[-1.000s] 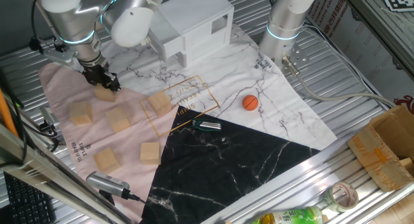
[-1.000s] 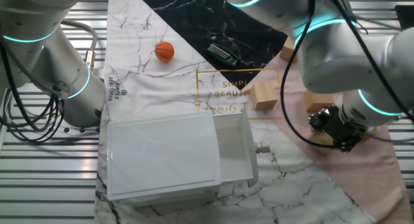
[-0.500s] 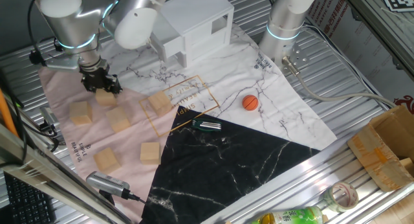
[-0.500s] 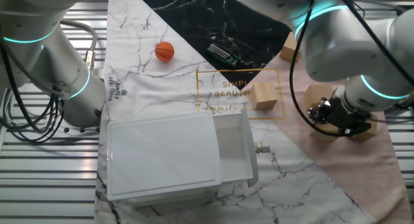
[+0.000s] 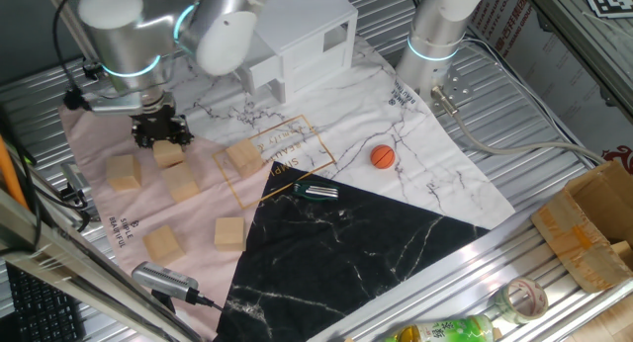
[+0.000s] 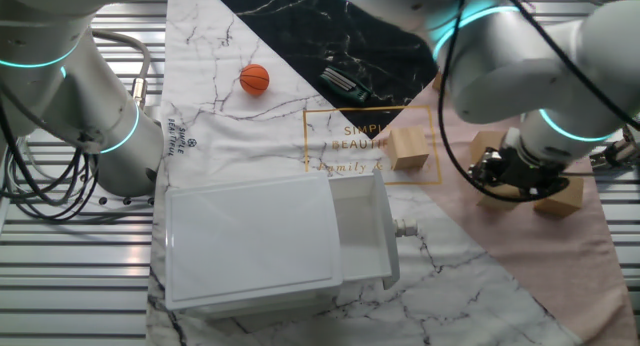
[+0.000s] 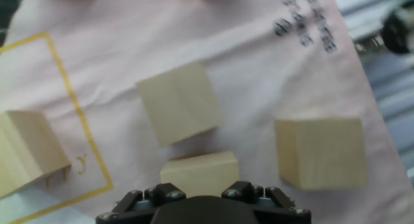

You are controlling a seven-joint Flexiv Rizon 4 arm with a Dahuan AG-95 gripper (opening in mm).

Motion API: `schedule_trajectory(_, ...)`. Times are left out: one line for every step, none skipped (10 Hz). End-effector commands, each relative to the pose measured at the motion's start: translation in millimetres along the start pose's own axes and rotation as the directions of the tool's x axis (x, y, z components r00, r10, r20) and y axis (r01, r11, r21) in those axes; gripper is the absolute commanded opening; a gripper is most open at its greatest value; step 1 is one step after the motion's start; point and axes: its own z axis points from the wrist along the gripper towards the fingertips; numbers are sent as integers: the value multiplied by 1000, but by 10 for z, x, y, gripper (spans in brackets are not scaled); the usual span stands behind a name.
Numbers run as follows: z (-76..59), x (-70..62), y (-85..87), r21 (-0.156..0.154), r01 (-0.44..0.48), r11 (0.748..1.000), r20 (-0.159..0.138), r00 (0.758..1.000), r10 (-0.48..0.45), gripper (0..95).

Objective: Stack the blocks into a pyramid shape

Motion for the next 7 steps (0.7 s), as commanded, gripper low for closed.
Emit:
schedule_trajectory(86,-103,54,6,109,994,14,994,-109,0)
schedule_trajectory(96,-115,56,6,113,994,16,993,-113,0)
schedule_trajectory(104,-126,56,5,121,993,20,992,-121,0)
schedule_trajectory(106,-126,55,4,122,993,19,992,-122,0)
schedule_trajectory(108,-126,55,2,121,993,20,992,-121,0)
schedule_trajectory(110,-126,54,2,120,993,21,993,-120,0)
schedule_trajectory(113,-126,54,2,121,993,22,992,-121,0)
